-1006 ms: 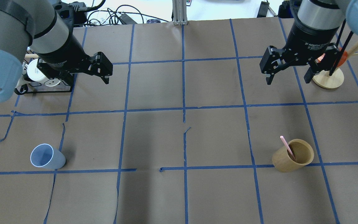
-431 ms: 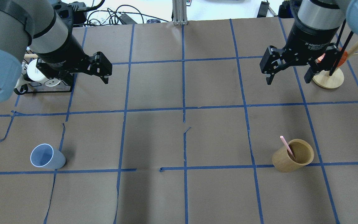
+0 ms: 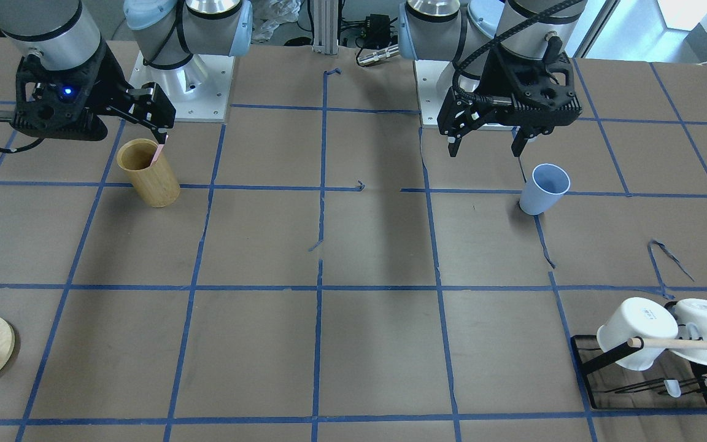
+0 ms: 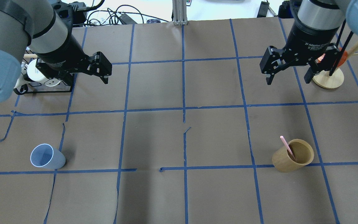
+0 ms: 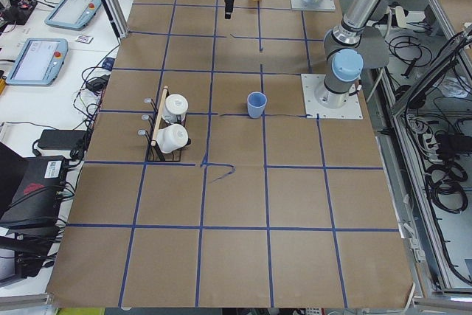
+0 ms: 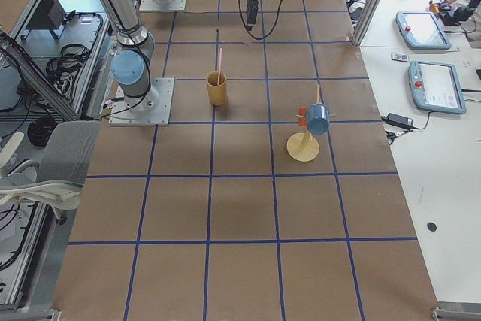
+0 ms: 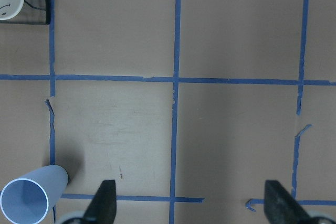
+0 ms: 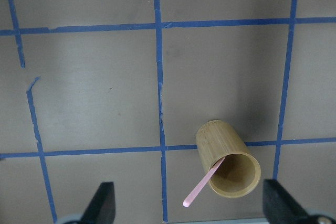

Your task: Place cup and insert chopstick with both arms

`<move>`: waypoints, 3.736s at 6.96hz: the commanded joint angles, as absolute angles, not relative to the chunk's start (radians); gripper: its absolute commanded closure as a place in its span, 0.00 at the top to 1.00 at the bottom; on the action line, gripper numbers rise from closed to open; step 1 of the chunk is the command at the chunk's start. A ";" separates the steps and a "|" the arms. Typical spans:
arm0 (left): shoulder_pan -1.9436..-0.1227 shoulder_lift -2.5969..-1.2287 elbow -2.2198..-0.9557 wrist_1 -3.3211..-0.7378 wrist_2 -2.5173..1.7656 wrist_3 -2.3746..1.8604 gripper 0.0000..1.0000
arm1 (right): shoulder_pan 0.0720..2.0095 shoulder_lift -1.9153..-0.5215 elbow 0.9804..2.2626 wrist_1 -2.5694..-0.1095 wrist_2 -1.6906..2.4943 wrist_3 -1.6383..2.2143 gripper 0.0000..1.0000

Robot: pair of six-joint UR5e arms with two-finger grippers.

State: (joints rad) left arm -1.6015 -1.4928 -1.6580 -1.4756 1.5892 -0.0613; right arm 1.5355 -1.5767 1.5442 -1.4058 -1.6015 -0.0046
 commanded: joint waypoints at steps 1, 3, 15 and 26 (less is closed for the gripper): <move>-1.601 -1.493 -1.658 -1.476 1.589 -0.061 1.00 | 1.534 -1.577 1.545 -1.405 -1.601 -0.005 1.00; -1.601 -1.493 -1.658 -1.477 1.589 -0.061 1.00 | 1.532 -1.574 1.545 -1.407 -1.601 0.017 1.00; -1.601 -1.491 -1.660 -1.477 1.588 -0.060 1.00 | 1.309 -1.572 1.631 -1.250 -1.565 0.156 1.00; -1.606 -1.491 -1.657 -1.474 1.588 -0.060 1.00 | 1.299 -1.420 1.787 -1.247 -1.419 0.476 0.78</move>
